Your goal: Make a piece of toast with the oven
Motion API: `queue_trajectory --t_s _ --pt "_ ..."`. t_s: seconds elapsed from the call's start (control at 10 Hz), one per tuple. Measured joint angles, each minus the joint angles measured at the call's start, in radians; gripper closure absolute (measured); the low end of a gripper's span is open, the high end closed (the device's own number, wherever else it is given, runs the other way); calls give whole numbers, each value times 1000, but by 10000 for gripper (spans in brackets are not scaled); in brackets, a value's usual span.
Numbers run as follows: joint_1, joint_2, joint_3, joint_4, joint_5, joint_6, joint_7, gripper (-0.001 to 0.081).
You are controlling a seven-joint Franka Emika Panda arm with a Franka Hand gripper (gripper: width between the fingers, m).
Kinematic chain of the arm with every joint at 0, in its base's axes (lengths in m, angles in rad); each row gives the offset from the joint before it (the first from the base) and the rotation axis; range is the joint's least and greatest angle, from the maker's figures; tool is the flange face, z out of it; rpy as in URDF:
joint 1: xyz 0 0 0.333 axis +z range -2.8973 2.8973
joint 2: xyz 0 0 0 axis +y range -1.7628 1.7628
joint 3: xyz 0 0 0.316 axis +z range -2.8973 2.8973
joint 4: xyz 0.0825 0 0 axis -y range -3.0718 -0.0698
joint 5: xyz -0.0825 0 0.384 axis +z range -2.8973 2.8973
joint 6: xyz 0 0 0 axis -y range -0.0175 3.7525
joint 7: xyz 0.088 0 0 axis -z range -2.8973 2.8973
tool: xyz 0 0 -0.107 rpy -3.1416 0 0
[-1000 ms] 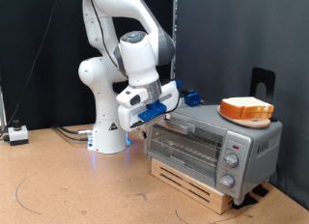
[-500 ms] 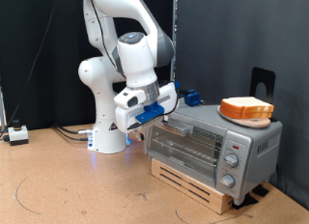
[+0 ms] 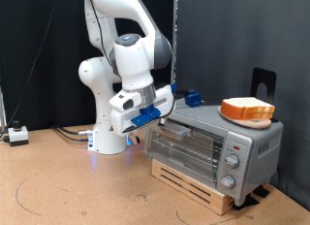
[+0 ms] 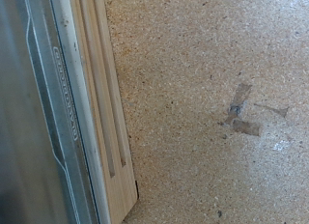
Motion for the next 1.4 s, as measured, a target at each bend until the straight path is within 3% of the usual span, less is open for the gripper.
queue_trajectory --t_s 1.4 --pt "-16 53 -14 17 -16 10 -14 -3"
